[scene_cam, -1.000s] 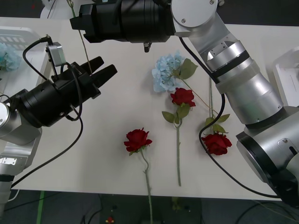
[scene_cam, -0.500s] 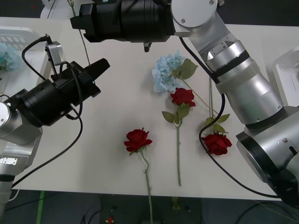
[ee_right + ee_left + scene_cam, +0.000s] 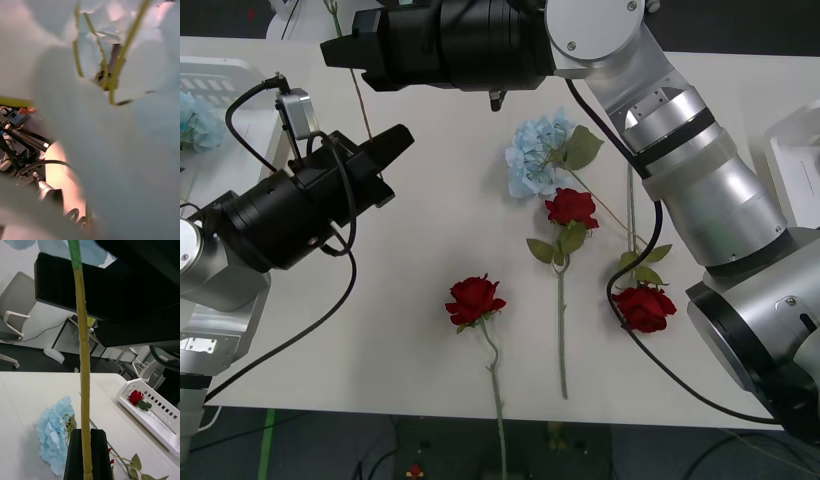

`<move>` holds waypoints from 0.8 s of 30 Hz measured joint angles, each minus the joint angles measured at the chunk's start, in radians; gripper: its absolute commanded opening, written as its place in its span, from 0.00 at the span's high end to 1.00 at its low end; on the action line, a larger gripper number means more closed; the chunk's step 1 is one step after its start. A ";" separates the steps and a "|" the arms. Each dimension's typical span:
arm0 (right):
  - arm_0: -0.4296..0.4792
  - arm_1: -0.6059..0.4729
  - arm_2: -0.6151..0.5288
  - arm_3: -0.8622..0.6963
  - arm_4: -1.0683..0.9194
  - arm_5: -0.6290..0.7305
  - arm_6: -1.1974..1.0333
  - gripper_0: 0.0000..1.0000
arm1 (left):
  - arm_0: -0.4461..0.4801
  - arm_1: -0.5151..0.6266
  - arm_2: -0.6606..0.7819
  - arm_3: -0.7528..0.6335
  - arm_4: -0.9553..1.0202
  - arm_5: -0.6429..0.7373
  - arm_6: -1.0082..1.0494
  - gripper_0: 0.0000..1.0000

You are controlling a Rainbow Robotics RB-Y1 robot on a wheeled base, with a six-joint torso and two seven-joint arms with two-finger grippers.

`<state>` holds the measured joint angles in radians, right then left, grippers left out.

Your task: Put the red flowers into the right box and the blue flowers into the left box

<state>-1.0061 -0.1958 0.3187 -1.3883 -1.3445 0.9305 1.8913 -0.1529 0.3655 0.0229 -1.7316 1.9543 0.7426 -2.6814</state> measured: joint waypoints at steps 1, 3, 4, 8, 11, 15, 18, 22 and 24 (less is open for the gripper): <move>0.000 -0.001 0.000 0.000 0.000 -0.001 0.000 0.19 | 0.000 0.001 0.003 0.000 0.000 0.000 0.000 1.00; 0.000 -0.005 0.000 0.000 0.000 -0.004 0.000 0.16 | 0.000 0.008 0.015 0.002 -0.005 -0.001 0.001 1.00; 0.000 -0.010 0.000 0.000 0.000 -0.006 0.000 0.14 | 0.000 0.013 0.023 0.002 -0.012 -0.001 0.002 1.00; 0.000 -0.044 0.001 0.000 -0.004 -0.013 0.003 0.11 | 0.001 0.047 0.070 0.004 -0.053 0.000 0.004 1.00; 0.000 -0.086 0.003 0.000 -0.024 -0.013 0.028 0.09 | 0.001 0.082 0.117 0.027 -0.055 0.028 0.022 1.00; 0.000 -0.153 0.005 0.000 -0.042 -0.013 0.039 0.09 | -0.002 0.125 0.196 0.098 -0.058 0.098 0.167 1.00; 0.000 -0.208 0.007 0.000 -0.053 -0.005 0.039 0.09 | -0.025 0.149 0.266 0.182 -0.110 0.157 0.275 1.00; 0.000 -0.281 0.008 0.000 -0.086 0.041 -0.031 0.09 | -0.072 0.172 0.348 0.295 -0.237 0.186 0.298 1.00; 0.000 -0.314 0.010 0.000 -0.090 0.064 -0.177 0.09 | -0.096 0.185 0.382 0.341 -0.321 0.186 0.306 1.00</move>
<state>-1.0062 -0.5098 0.3284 -1.3885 -1.4346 0.9945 1.7139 -0.2489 0.5503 0.4047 -1.3907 1.6331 0.9282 -2.3750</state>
